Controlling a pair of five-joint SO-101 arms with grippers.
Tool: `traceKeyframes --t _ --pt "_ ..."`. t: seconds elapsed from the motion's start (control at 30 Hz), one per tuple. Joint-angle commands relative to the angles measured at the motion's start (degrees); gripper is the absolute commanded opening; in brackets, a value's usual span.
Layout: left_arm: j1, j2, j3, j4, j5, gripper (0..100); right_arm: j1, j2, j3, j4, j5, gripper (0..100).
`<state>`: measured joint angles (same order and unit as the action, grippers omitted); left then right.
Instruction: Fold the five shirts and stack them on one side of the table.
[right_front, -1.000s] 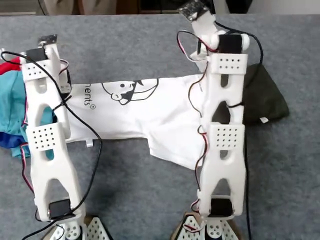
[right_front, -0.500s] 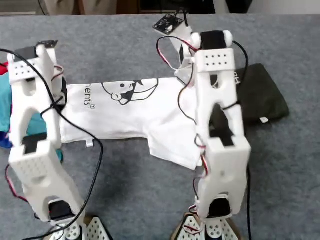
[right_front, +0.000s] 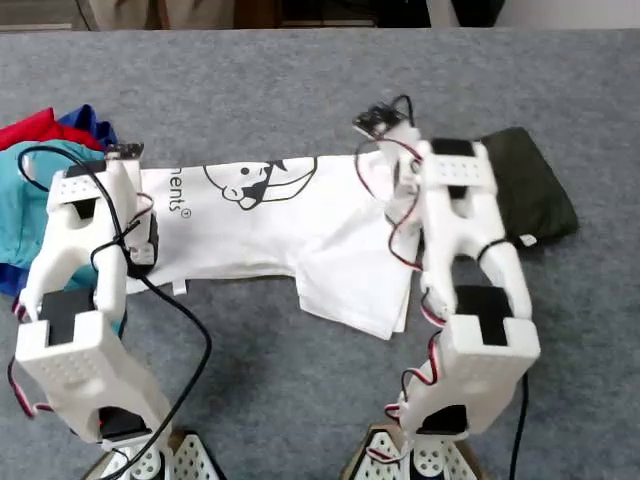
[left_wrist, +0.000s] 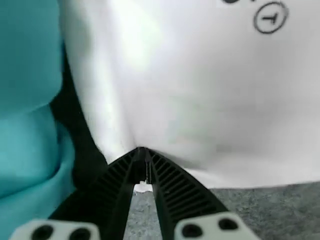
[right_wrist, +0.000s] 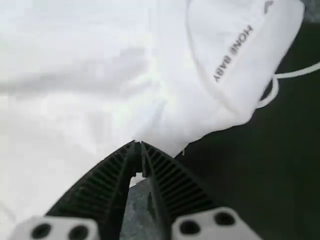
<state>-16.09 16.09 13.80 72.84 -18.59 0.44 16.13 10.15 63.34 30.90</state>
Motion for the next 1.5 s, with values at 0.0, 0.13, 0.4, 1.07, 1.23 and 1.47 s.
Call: traceKeyframes --t 0.0,0.13,0.4,1.07,1.23,1.47 --pt "-0.4 1.1 -0.2 -0.7 0.2 2 4.4 -1.2 1.4 -6.6 0.6 0.2" --pt "-4.1 1.3 -2.4 -0.6 -0.4 2 5.8 3.1 -0.2 -8.1 4.8 0.2" --pt "-10.2 1.4 -8.4 4.0 -10.8 2 6.4 5.6 -9.0 2.4 4.7 0.2" --pt "0.8 -16.3 -21.0 19.9 -3.3 2 -9.6 -21.1 -8.0 26.5 12.9 0.2" --pt "-3.7 -24.3 -13.3 21.1 -3.4 2 -12.7 -31.8 6.6 26.1 23.9 0.2" --pt "-7.6 -39.3 2.3 20.9 -6.9 2 -13.0 -40.4 29.1 15.7 27.7 4.4"
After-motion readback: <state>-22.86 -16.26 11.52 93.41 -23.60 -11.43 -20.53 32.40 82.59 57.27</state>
